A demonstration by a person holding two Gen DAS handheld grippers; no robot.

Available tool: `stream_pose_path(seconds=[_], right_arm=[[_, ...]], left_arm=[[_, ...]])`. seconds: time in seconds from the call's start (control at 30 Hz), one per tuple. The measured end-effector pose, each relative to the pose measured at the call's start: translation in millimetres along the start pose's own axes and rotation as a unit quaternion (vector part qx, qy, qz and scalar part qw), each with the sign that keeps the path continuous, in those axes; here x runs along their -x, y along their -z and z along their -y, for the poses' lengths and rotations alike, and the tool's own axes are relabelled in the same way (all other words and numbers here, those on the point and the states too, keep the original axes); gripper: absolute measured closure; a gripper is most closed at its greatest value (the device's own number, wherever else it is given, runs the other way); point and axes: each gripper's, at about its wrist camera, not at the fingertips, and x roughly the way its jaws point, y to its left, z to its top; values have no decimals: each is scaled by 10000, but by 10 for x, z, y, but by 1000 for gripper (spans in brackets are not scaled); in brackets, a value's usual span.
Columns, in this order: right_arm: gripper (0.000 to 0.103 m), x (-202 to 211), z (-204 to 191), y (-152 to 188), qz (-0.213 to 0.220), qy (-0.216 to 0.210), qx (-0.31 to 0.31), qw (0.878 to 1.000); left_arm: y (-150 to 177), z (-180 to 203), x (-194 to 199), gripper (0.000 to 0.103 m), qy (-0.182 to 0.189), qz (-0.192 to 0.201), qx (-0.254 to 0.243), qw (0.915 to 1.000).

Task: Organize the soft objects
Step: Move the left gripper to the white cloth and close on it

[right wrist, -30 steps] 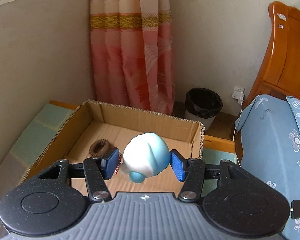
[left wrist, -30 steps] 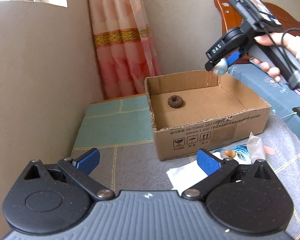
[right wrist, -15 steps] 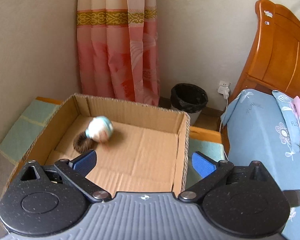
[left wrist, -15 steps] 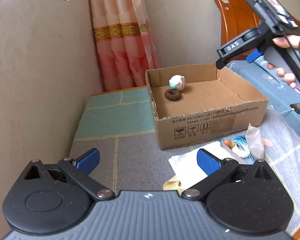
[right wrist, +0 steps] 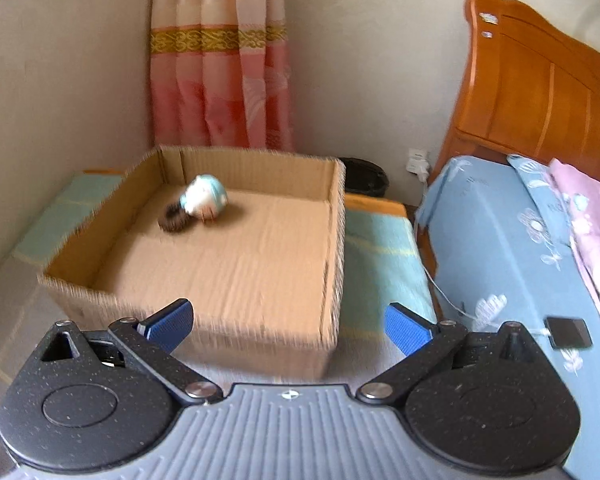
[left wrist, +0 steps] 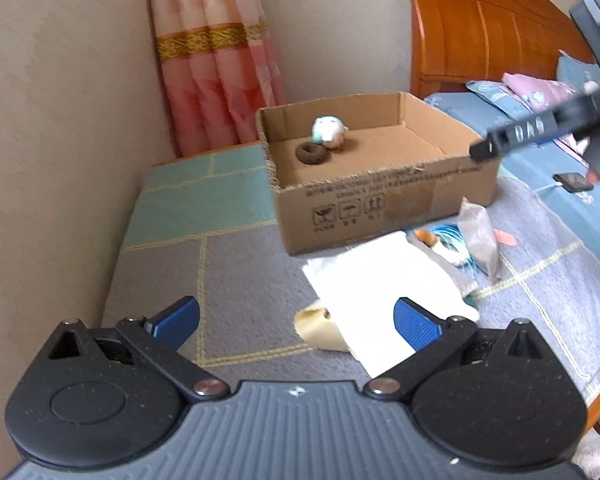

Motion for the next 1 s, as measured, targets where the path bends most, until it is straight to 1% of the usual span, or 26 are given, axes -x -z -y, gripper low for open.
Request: stream_pose_path(seconds=[0.07,0.17,0.33,0.4,0.53,0.7,0.87,1.0], right_arm=[[0,19,-12,162,-80,43,-27,10000],[0,33,-25,345,-208,-54,-4,9998],[0,79,-62,507,-236,-258,170,9992],[0,58,-97,540,-291,-254,233,9990],[0,-63,-153,562,-437,-310,220,9983],[0,-183,-148,558,-503,-364,114,9980],[0,-271,-87,613,-645,-306,20,9974],[0,-285,19,679,-719,-321,-122,9968]], left_arm=[[10,34,3,1,82,-24,-84,9999],[51,100,-13,1,229,-102,-241,9994],[144,184,-78,1,284,-298,-377,9984],[160,197,-100,1,286,-367,-364,9983],[144,200,-100,1,301,-368,-356,9982],[47,176,-139,0,477,-325,-321,9978],[-131,140,-365,1,704,-315,-212,9968],[-218,131,-632,1,853,-488,-180,9950]])
